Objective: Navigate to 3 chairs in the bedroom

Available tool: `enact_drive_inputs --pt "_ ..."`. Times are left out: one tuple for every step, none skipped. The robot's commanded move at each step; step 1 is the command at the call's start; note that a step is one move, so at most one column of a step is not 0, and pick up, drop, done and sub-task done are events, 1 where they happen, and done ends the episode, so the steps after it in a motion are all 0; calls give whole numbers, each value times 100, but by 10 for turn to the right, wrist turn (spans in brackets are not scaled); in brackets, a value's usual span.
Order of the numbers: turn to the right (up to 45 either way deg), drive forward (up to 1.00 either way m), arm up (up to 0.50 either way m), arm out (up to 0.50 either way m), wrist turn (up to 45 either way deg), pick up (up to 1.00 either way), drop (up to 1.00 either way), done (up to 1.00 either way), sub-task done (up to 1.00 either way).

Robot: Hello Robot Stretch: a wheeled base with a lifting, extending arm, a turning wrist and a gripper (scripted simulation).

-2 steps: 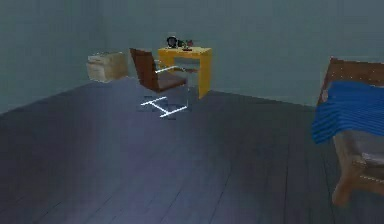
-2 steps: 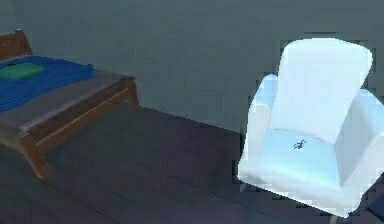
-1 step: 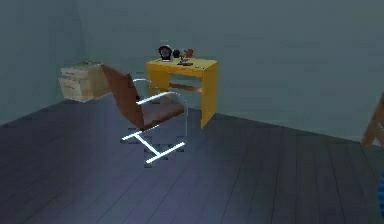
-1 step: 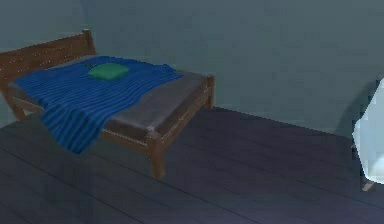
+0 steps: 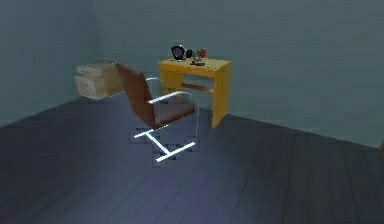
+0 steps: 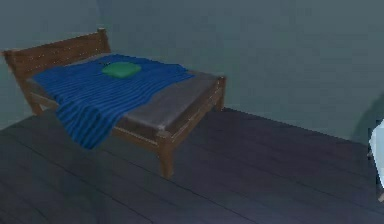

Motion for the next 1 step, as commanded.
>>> enact_drive_inputs --pt "0 100 0 0 0 0 0 0 0"
